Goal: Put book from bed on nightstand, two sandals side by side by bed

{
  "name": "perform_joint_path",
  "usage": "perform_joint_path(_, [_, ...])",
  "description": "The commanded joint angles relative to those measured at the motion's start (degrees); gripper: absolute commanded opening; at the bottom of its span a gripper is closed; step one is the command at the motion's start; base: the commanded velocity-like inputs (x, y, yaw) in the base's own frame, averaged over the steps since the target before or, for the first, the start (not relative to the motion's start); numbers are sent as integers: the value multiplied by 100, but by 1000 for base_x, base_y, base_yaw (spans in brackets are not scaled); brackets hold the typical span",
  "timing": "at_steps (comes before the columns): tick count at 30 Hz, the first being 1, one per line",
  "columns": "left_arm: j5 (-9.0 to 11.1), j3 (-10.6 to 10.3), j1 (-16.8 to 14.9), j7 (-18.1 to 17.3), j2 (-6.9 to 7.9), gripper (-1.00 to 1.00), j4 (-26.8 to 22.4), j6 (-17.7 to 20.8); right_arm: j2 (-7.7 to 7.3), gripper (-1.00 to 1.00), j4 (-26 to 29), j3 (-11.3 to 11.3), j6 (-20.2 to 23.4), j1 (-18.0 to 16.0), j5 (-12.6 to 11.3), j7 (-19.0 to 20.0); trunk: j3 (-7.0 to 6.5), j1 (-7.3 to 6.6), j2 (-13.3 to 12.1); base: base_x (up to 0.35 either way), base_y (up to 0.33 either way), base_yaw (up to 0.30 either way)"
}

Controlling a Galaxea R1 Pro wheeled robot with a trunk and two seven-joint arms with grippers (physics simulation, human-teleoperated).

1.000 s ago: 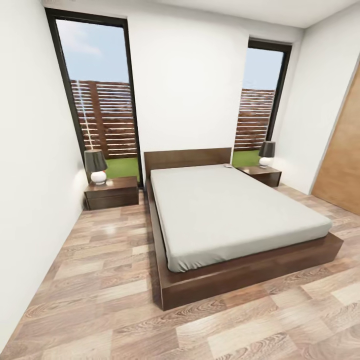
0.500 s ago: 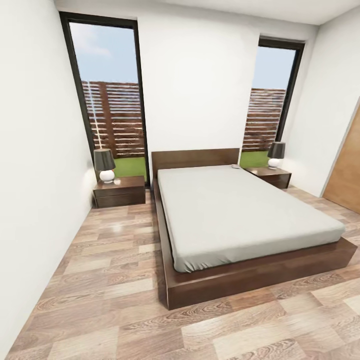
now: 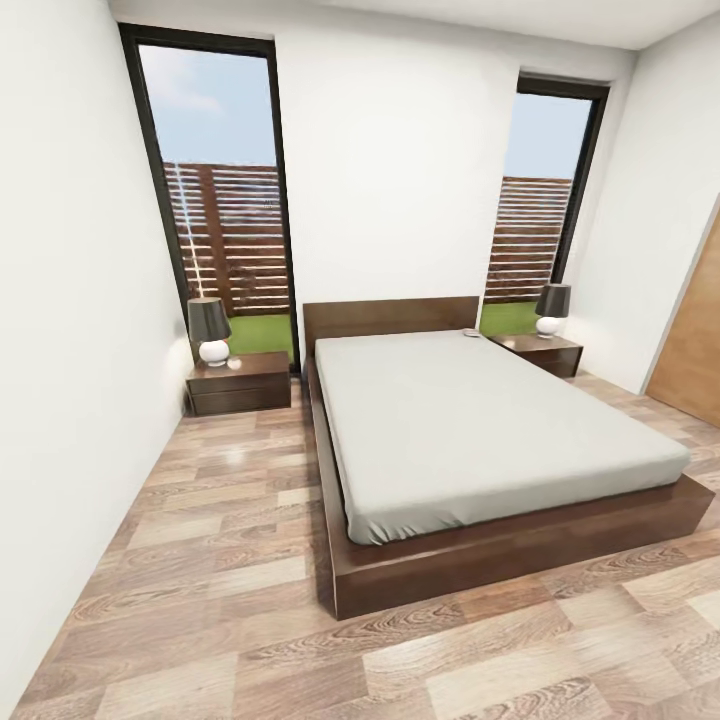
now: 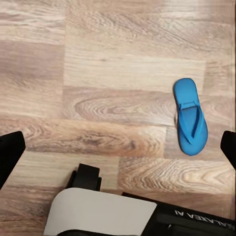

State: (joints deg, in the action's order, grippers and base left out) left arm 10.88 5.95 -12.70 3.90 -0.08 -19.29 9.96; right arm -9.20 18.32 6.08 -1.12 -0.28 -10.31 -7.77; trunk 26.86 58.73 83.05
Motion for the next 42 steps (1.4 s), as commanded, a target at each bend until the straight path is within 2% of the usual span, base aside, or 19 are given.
perform_joint_path(1, [75,2,-51,32,-45,100,-14,40,-19,100,117,-3,-3,-4,-191,-16,7,0,3,0,0,0])
perform_joint_path(2, [96,2,-155,48,-152,100,-17,61,-45,100,346,7,33,-11,-448,-23,7,0,3,0,0,0])
perform_joint_path(4, [108,3,-282,60,-292,100,-19,134,-62,100,590,13,97,-24,-699,-21,7,0,3,0,0,0])
perform_joint_path(5, [109,-1,-433,69,-444,100,-20,299,-75,100,846,17,234,-60,-907,-4,7,0,3,0,0,0])
perform_joint_path(7, [115,-1,-598,75,-560,100,-21,515,-86,100,1079,19,443,-126,-1058,13,7,0,3,0,0,0])
perform_joint_path(9, [124,1,-846,80,-678,100,-25,826,-98,100,1390,22,899,-256,-1206,57,7,0,3,0,0,0])
perform_joint_path(14, [131,2,-1108,76,-795,100,-56,1105,-105,100,1843,30,1827,-497,-1472,352,7,0,3,0,0,0])
perform_joint_path(18, [133,-5,-1188,63,-837,100,-153,1194,-117,100,2095,48,2440,-645,-1952,835,7,0,3,0,0,0])
perform_joint_path(24, [132,-25,-1229,96,-869,100,-255,1285,-127,100,2347,63,2890,-730,-2670,1427,7,0,3,0,0,0])
perform_joint_path(26, [133,-29,-1236,113,-868,100,-299,1371,-138,100,2427,66,2978,-746,-2885,1576,42,44,83,0,0,0])
perform_joint_path(32, [134,-36,-1241,125,-853,100,-368,1646,-194,100,2507,68,3038,-758,-3069,1704,150,175,324,0,0,0])
perform_joint_path(36, [128,-38,-1248,138,-836,100,-492,2020,-196,100,2527,69,3042,-761,-3108,1732,222,263,484,0,0,0])
perform_joint_path(40, [126,-32,-1250,144,-818,100,-576,2215,-203,100,2552,63,3040,-762,-3120,1746,294,351,645,0,0,0])
perform_joint_path(42, [127,-28,-1249,143,-813,100,-613,2275,-215,100,2733,61,3048,-763,-3124,1738,330,395,725,0,0,0])
